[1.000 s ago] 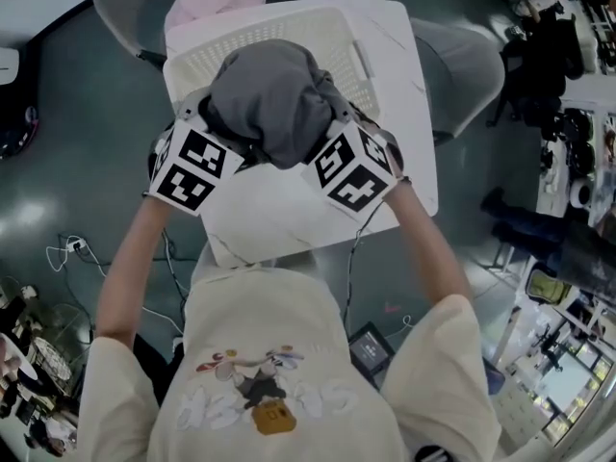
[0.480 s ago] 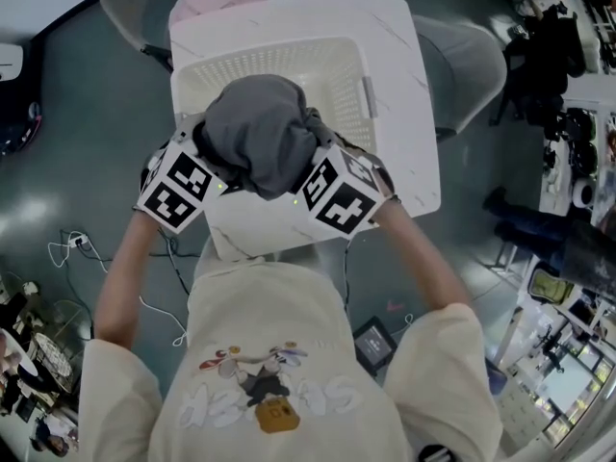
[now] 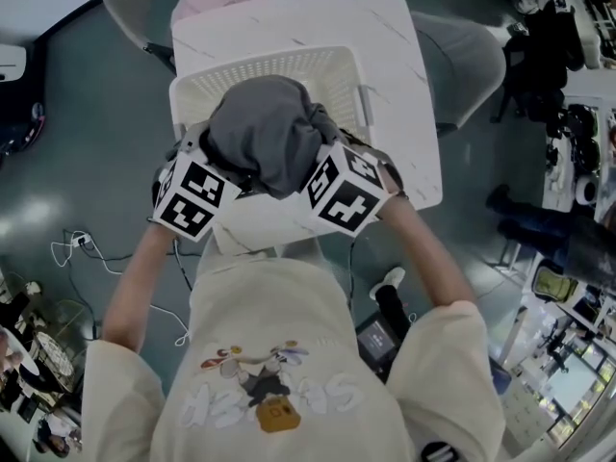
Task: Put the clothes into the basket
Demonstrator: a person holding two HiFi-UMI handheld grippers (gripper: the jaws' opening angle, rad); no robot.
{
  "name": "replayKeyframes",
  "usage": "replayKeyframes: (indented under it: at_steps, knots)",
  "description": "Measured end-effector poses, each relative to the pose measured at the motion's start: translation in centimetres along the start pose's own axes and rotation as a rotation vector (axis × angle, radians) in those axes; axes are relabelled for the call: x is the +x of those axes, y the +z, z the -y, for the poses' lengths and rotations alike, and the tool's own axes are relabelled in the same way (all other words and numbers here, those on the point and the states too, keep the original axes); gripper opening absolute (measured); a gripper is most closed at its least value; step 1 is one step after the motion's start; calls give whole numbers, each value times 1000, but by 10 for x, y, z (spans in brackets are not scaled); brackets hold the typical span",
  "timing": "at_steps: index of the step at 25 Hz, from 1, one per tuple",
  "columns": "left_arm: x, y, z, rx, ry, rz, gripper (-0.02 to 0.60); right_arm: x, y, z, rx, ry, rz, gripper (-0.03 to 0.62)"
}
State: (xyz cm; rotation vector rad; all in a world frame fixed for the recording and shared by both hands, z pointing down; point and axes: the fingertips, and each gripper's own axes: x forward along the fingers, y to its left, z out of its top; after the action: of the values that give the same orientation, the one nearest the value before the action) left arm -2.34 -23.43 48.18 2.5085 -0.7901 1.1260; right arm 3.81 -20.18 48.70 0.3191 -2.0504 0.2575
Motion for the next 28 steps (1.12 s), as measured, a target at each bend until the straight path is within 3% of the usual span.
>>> replayKeyframes:
  at_steps: [5, 11, 20, 28]
  knots:
    - [23, 8, -6, -32, 49, -3, 253, 5, -14, 27, 7, -42, -67, 222]
    - [62, -7, -16, -118, 104, -52, 253, 35, -31, 52, 9, -102, -164, 225]
    - [98, -30, -26, -137, 107, -166, 256, 72, -52, 66, 71, -77, -222, 232]
    - [124, -57, -33, -205, 134, -223, 256, 108, -63, 72, 121, -42, -273, 239]
